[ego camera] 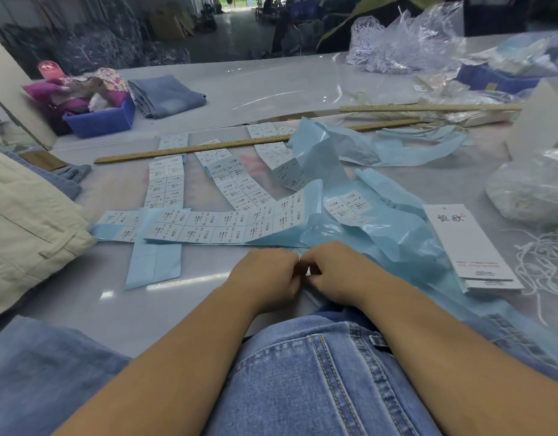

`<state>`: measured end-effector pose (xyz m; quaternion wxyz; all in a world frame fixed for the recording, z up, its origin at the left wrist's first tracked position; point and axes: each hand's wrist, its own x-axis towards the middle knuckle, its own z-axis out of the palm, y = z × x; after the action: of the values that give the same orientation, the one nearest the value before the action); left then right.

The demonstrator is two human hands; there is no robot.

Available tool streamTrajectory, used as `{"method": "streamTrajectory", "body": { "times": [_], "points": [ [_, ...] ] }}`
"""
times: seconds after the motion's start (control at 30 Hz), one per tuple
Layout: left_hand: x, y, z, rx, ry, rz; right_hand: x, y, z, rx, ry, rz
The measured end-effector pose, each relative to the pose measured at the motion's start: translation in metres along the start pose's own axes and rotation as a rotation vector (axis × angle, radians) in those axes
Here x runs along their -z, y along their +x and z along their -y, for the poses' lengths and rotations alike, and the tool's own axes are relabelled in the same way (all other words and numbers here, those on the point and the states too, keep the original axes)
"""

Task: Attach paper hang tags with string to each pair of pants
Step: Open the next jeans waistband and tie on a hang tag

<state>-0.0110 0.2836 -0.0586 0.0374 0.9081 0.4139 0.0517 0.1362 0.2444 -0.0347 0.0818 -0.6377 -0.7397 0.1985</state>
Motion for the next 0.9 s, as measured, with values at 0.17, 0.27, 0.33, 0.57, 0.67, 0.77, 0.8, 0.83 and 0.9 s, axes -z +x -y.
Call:
{"method": "streamTrajectory", "body": {
  "times": [0.17, 0.27, 0.33, 0.57, 0.67, 0.77, 0.8, 0.83, 0.9],
  "points": [
    [0.0, 0.0, -0.003, 0.014, 0.062, 0.008, -0.006, 0.005, -0.005, -0.049, 0.063, -0.026],
    [-0.001, 0.0, -0.001, 0.025, 0.067, 0.003, -0.009, 0.005, -0.008, -0.078, 0.097, -0.028],
    [-0.002, -0.003, 0.002, 0.043, -0.017, 0.015, -0.009, 0.005, -0.011, -0.09, 0.138, -0.026],
    [-0.002, -0.001, 0.002, 0.072, -0.038, 0.045, -0.009, 0.006, -0.019, -0.116, 0.254, -0.029],
    [-0.003, 0.0, 0.001, 0.071, 0.003, 0.034, -0.009, 0.006, -0.02, -0.129, 0.25, -0.027],
    [-0.003, 0.0, -0.002, 0.053, 0.059, 0.004, -0.008, 0.006, -0.02, -0.136, 0.255, -0.025],
    [-0.004, 0.0, -0.003, 0.047, 0.08, -0.01, -0.008, 0.006, -0.02, -0.134, 0.256, -0.026],
    [-0.004, 0.0, -0.003, 0.046, 0.093, -0.023, -0.008, 0.006, -0.02, -0.13, 0.259, -0.027],
    [-0.005, -0.001, -0.001, 0.07, 0.051, -0.04, -0.008, 0.006, -0.02, -0.121, 0.267, -0.029]
  ]
}}
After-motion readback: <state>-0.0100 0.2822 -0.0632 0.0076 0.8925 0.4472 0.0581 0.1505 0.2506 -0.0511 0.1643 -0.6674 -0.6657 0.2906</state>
